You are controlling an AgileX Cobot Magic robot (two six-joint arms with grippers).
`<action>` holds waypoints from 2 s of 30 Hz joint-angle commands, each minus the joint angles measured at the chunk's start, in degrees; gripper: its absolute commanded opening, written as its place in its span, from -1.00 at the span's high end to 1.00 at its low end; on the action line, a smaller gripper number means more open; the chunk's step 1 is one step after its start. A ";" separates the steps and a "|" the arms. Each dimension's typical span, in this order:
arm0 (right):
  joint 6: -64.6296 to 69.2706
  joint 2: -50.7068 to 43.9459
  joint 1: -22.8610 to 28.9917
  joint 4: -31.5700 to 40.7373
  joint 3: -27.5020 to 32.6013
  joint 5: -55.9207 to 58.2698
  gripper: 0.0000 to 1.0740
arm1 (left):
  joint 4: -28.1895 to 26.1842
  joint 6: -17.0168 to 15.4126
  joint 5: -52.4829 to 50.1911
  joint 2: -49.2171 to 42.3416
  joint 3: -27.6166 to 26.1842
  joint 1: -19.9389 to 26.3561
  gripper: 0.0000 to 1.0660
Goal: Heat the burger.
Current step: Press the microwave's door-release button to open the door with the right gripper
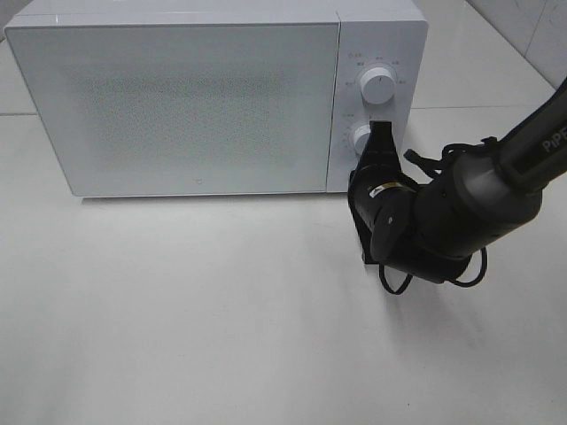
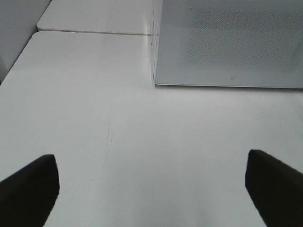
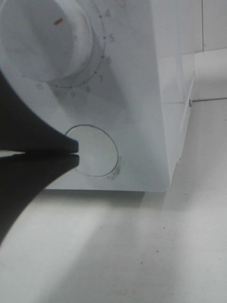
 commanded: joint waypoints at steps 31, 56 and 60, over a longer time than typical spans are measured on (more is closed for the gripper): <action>-2.46 3.38 -2.41 3.55 -6.30 -4.01 1.00 | -0.23 0.06 -0.11 -1.20 0.17 0.11 -0.89; -4.70 6.65 -3.78 2.35 -14.21 -8.71 1.00 | -0.23 0.06 -0.11 -1.20 0.17 0.11 -0.89; -5.96 6.59 -3.78 2.41 -14.21 -7.51 1.00 | -0.23 0.06 -0.11 -1.20 0.17 0.11 -0.89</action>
